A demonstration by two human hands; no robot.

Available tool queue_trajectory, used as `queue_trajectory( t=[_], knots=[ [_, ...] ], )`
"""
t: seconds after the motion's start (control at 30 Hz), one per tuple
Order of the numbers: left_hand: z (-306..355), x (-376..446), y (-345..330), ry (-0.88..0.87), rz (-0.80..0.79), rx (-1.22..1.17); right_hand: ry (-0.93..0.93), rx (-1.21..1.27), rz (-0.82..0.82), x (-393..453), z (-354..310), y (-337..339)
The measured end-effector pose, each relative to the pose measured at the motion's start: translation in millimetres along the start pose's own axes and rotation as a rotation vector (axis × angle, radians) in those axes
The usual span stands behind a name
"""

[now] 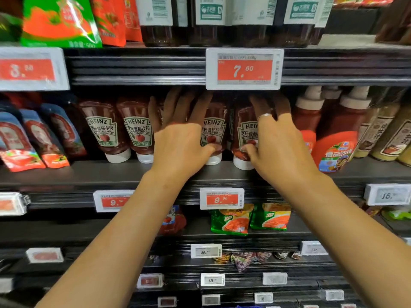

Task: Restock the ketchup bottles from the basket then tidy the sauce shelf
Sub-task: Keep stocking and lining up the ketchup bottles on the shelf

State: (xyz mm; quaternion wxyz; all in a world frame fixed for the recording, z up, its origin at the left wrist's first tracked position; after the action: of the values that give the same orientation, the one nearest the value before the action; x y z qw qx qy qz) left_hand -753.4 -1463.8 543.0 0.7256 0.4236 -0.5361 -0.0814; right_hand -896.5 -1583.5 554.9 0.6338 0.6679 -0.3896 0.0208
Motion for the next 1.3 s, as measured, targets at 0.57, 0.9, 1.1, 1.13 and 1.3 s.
queue_trajectory(
  t=[0.57,0.9,1.1,1.13,1.3],
  knots=[
    [-46,-46,12,0.531,0.29,-0.124,-0.149,0.439,0.228,-29,-14,-49],
    [-92,-53,1,0.899,0.114,-0.526,-0.415,0.66,0.328,-21,-37,-69],
    [-104,-51,-4,0.986,0.191,-0.578,-0.524,0.667,0.423,-16,-31,-73],
    [-106,-51,-4,0.982,0.183,-0.559,-0.527,0.656,0.427,-15,-30,-73],
    [-122,-55,-4,0.97,0.099,-0.498,-0.528,0.567,0.458,-16,-30,-72]
  ],
)
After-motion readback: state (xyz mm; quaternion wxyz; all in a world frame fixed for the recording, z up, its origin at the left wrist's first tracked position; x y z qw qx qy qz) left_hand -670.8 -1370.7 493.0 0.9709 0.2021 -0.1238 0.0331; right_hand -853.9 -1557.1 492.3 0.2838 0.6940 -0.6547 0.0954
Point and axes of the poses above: each hand's wrist, its own x-axis towards the middle knuckle, its own y-axis out of the back of the hand, z = x × y, the point moved 2 cm from there along x, towards the middle knuckle, and after that the axes turned 1 degree about -z, right-handed, at the moved point
